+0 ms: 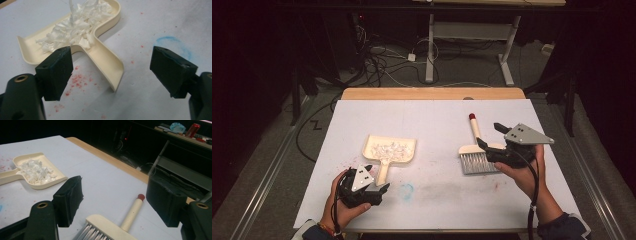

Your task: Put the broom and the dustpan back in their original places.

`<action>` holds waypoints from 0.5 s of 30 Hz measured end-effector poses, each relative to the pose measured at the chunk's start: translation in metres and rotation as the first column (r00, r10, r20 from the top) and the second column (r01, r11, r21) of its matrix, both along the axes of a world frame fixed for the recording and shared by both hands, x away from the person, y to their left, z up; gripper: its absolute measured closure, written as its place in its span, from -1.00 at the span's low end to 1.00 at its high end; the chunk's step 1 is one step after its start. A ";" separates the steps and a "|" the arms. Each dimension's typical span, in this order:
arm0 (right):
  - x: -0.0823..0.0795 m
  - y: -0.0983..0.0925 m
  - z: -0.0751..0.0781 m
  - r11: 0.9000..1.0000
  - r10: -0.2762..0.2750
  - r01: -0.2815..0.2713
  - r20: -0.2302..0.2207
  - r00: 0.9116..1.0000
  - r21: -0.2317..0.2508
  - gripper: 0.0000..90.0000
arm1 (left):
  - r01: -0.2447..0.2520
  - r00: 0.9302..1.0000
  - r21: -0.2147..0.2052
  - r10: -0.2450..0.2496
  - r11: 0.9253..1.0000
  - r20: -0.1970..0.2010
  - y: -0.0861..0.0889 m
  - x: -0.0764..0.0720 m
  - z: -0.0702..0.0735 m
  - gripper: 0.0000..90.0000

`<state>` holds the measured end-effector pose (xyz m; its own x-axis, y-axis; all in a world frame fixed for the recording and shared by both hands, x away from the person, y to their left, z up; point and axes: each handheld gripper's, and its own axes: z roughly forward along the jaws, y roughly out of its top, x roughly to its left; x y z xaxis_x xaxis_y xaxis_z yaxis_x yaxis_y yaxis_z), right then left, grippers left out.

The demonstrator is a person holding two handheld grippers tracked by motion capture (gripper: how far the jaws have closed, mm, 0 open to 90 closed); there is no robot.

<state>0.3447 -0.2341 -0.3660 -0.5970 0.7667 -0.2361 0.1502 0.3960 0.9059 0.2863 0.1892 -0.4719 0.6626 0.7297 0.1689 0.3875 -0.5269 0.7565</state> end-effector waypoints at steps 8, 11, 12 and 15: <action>-0.015 -0.006 -0.002 1.000 0.008 -0.007 0.013 1.000 -0.009 -0.34 | 0.007 1.000 0.018 -0.007 1.000 0.008 -0.001 -0.002 0.000 -0.60; -0.022 -0.011 -0.003 1.000 0.004 -0.004 0.016 1.000 -0.007 -0.34 | 0.007 1.000 0.020 -0.007 1.000 0.012 -0.002 -0.002 0.000 -0.60; -0.023 -0.013 -0.004 1.000 0.005 -0.005 0.016 1.000 -0.007 -0.34 | 0.007 1.000 0.021 -0.007 1.000 0.012 -0.002 -0.002 0.000 -0.60; -0.028 -0.019 -0.007 1.000 0.006 -0.006 0.016 1.000 -0.011 -0.34 | 0.017 1.000 0.029 -0.017 0.999 0.024 -0.002 -0.001 0.000 -0.60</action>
